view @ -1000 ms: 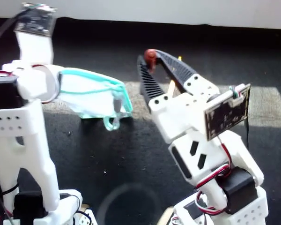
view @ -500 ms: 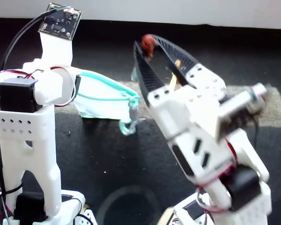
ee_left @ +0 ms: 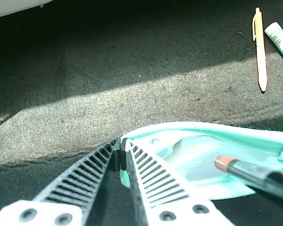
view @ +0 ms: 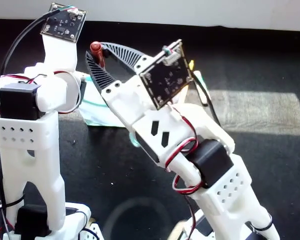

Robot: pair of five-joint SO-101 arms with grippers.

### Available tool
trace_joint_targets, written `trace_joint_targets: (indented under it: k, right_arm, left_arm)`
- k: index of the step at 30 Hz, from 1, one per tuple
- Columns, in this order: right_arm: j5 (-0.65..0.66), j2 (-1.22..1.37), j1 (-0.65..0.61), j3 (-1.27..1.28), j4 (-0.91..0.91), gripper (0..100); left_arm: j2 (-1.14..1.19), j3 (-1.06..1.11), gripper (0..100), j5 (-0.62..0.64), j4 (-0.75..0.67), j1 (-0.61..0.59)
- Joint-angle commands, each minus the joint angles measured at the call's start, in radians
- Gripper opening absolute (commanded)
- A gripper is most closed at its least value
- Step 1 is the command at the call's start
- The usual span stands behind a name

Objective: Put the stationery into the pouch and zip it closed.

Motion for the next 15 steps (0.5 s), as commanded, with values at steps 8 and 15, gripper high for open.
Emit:
trace_joint_targets:
  k: [8, 15]
  right_arm:
    - [0.005, -0.010, -0.004, 0.252, -0.019, 0.5]
    - [0.006, -0.004, -0.004, 0.337, -0.015, 1.0]
  left_arm:
    - [0.005, 0.025, 1, 0.014, 0.012, 0.036]
    - [0.005, 0.025, 1, 0.014, 0.020, 0.036]
